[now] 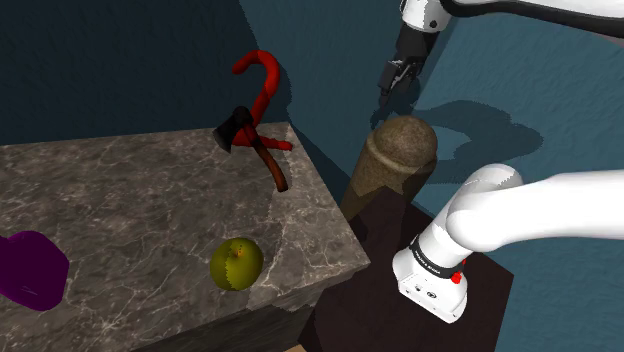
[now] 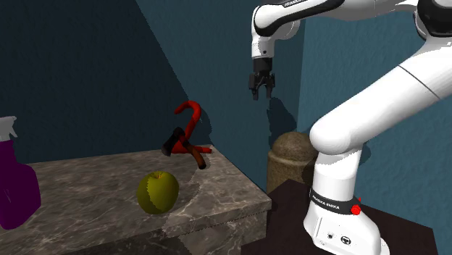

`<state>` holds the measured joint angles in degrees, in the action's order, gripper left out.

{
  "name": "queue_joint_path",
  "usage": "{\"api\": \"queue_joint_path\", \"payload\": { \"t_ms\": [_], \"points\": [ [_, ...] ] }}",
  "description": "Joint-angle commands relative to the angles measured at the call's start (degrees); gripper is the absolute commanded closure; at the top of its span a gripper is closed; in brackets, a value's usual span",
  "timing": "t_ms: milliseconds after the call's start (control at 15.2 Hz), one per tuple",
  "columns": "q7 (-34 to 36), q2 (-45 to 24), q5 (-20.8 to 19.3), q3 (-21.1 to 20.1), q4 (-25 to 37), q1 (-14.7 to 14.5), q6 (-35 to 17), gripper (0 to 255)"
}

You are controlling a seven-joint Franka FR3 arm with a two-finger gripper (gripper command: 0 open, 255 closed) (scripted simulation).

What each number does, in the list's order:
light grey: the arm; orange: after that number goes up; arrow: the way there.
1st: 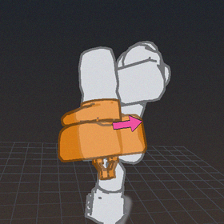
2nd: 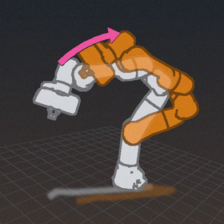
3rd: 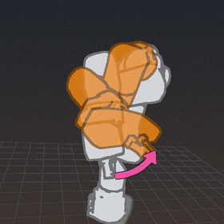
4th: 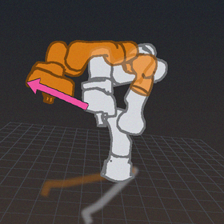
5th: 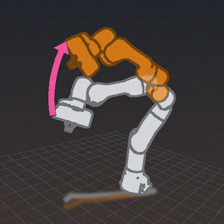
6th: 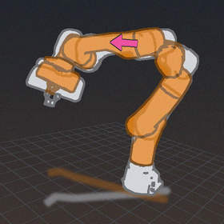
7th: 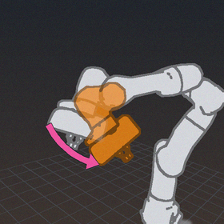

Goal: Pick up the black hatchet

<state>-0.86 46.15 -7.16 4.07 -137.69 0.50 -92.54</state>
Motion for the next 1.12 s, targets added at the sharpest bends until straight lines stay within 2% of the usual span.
{"api": "queue_joint_path", "payload": {
  "t_ms": [0, 528, 1056],
  "points": [
    [0.00, 0.00, 0.00, 0.00, 0.00, 0.00, 0.00, 0],
    [9.55, -8.48, 3.28, -6.87, -3.33, -2.32, -14.01, 0],
    [19.46, -21.74, 3.29, -13.75, -1.08, -3.32, -27.13, 0]
  ]
}}
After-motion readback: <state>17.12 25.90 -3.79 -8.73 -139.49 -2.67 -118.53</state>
